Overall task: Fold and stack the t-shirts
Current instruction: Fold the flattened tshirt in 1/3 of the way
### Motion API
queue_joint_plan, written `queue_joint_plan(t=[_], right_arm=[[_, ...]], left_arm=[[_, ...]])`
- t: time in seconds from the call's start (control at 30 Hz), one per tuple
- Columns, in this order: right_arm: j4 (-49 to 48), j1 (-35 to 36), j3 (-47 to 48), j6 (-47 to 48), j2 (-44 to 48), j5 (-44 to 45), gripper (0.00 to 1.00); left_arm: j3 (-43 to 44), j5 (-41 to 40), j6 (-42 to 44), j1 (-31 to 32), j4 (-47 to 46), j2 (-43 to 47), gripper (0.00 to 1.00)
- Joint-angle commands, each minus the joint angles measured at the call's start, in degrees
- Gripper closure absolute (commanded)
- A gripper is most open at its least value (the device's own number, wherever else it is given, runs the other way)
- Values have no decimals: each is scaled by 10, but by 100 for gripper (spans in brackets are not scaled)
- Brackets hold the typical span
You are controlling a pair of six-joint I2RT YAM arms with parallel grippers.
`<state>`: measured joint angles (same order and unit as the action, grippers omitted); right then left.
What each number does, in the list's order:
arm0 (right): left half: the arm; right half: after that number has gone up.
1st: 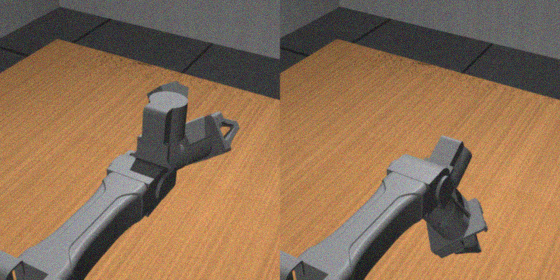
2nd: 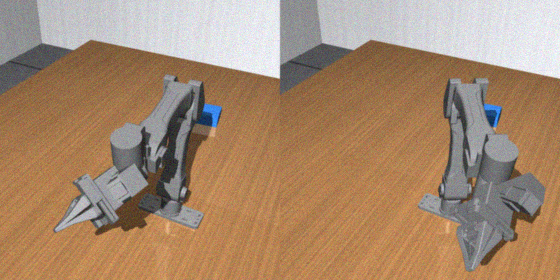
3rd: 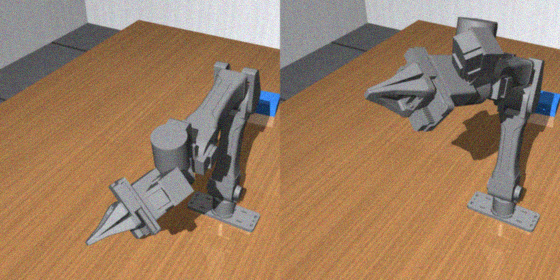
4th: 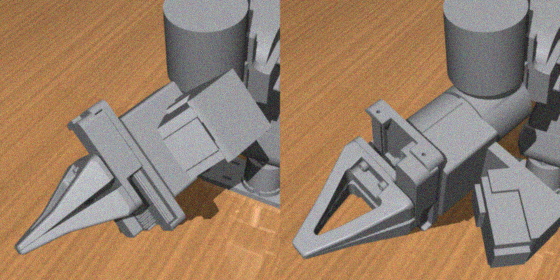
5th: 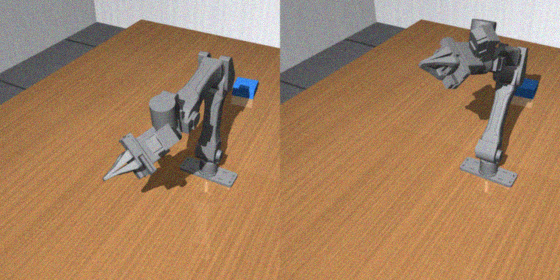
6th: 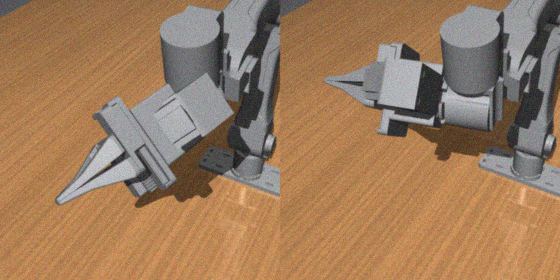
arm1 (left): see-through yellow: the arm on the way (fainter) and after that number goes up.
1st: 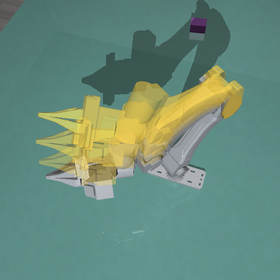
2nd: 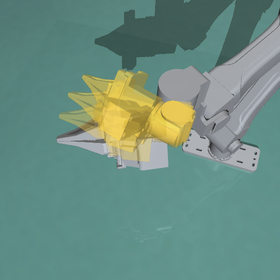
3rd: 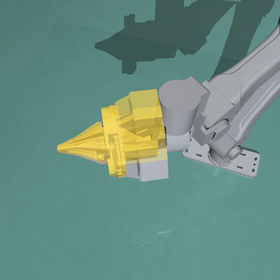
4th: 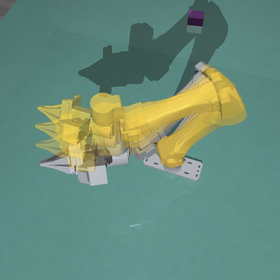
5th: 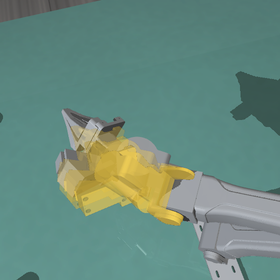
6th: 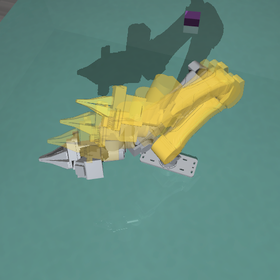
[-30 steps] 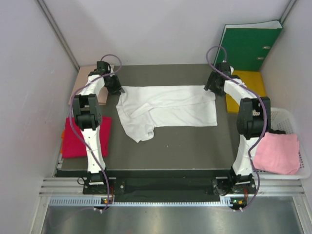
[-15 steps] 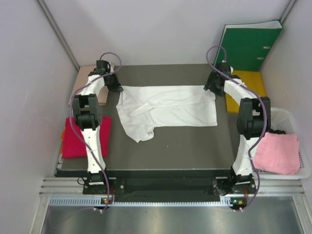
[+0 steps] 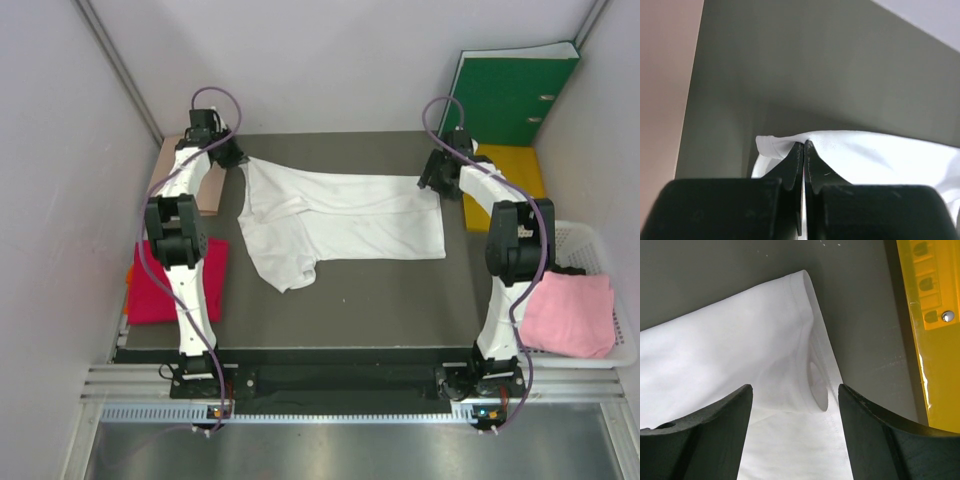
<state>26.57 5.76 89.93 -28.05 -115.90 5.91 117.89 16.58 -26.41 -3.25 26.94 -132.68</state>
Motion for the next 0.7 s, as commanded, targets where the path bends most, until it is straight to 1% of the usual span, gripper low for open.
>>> queue_joint_plan(t=[0.0,0.07,0.2,0.23,0.27,0.3,0.37,0.47,0.53,0.6,0.63,0.67], right_arm=[[-3,-2,-3,7,32,1,31],[-1,-2,-3,9,37,2,31],[-1,-2,-8,9,43,2,31],[-1,-2,-8,8,44,2,30],[-1,-2,-9,8,46,2,31],[-1,-2,-11,8,49,2,31],[-3,-3,-17,9,54,3,31],[-11,-3,-28,7,59,2,31],[-14,-2,-34,4,59,-1,31],[-17,-2,-40,1,59,-3,31],[-19,-1,-41,1,59,-6,31],[-19,-1,-41,1,57,-7,31]], left_arm=[[55,-10,-32,-8,-42,-19,100],[66,-8,-44,-9,-47,-40,100],[116,6,-61,-14,-43,-81,99],[125,13,-63,-15,-37,-89,80],[132,21,-63,-14,-29,-98,20],[130,27,-60,-14,-29,-95,1],[107,34,-53,-14,-37,-67,1],[21,50,-44,-11,-63,-8,1],[-10,52,-28,1,-73,35,1],[-31,51,19,22,-61,51,1],[-33,48,35,29,-33,56,1],[-38,52,63,30,-23,55,5]])
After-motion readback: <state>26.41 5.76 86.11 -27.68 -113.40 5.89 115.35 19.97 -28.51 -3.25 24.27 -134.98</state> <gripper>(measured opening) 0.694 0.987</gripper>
